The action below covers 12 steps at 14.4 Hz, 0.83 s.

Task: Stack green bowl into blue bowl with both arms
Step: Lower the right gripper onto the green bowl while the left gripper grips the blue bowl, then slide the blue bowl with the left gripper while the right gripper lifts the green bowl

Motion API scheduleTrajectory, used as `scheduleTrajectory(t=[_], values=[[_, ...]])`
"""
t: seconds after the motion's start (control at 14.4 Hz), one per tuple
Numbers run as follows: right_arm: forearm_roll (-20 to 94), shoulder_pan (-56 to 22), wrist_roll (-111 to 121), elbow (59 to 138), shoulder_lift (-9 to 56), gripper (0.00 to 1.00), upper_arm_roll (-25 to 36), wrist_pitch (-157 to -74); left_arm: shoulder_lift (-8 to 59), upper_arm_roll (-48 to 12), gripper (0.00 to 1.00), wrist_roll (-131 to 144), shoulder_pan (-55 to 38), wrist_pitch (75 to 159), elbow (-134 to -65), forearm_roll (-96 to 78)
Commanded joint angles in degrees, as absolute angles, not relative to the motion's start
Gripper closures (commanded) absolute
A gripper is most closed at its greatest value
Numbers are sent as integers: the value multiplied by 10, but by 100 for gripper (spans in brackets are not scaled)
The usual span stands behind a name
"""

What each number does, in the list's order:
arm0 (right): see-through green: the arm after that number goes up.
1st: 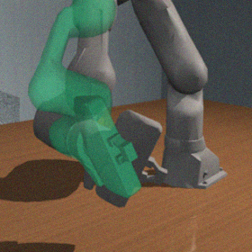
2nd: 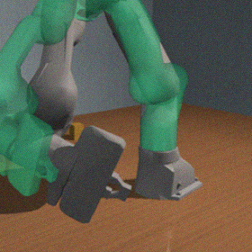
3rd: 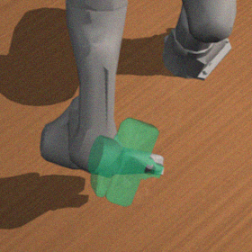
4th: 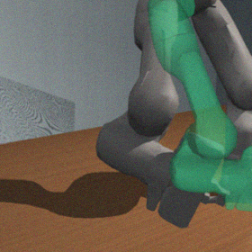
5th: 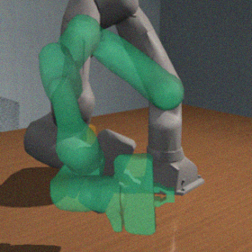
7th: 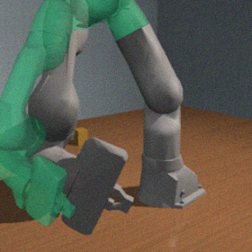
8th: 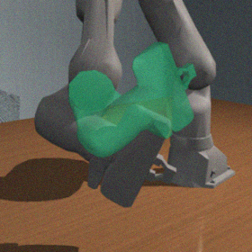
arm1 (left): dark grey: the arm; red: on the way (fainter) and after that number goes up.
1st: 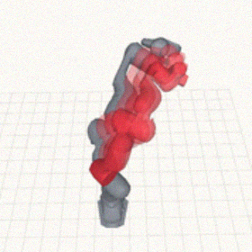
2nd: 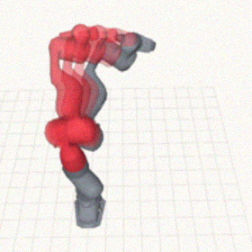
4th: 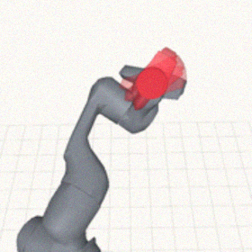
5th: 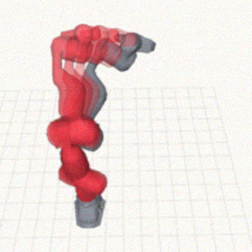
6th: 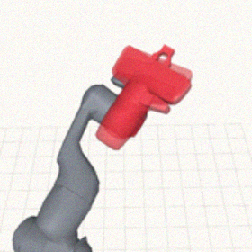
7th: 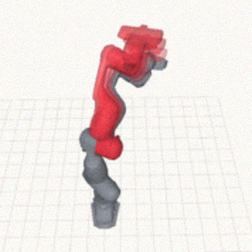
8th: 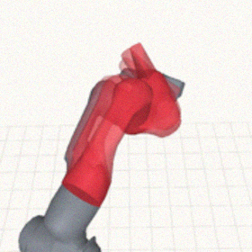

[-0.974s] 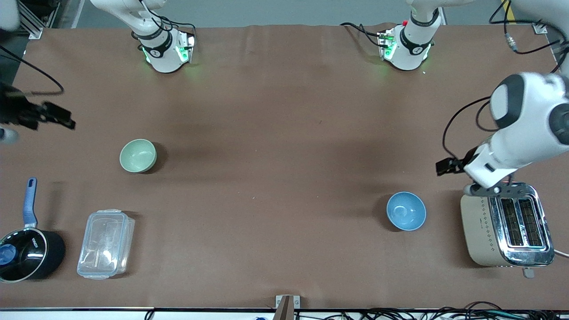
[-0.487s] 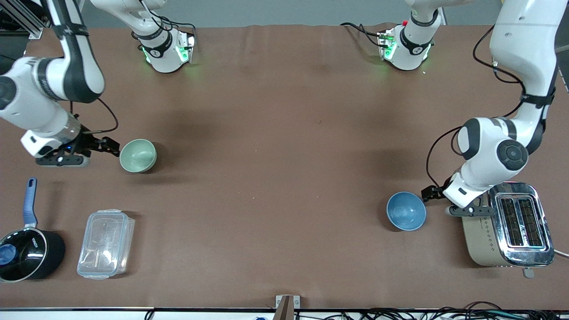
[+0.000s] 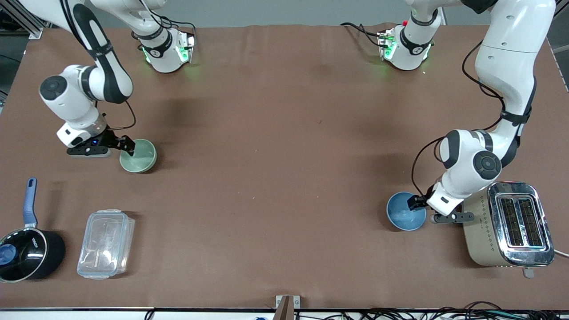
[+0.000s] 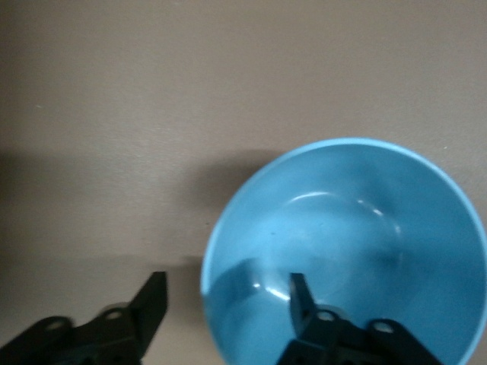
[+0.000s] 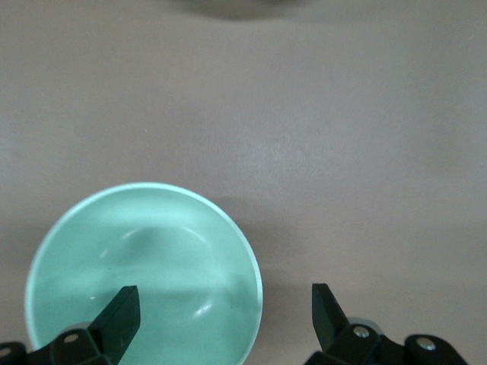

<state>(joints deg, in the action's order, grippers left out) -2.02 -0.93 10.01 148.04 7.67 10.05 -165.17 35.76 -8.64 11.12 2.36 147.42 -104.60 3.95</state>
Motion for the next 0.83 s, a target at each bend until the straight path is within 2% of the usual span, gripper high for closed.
scheduleTrajectory(t=[0.0, 0.14, 0.35, 0.63, 0.7, 0.77], values=[[-29, -3, 105, 1486, 98, 8, 98, -1674, 369, -86, 83, 154, 11, 1480, -1033, 49], [-29, -3, 106, 1487, 102, 16, 98, -1675, 369, -86, 100, 157, 0, 1480, -1027, 48], [-29, -3, 106, 1487, 106, 40, 98, -1676, 362, -97, 100, 171, -13, 1479, -1023, 47], [-28, -4, 106, 1495, 124, 64, 98, -1720, 345, -176, 100, 295, -17, 1429, -992, 47], [-28, -3, 106, 1494, 123, 84, 98, -1719, 345, -196, 100, 339, -29, 1414, -981, 49], [-29, -4, 105, 1494, 123, 98, 98, -1718, 345, -201, 100, 395, -55, 1405, -970, 52]])
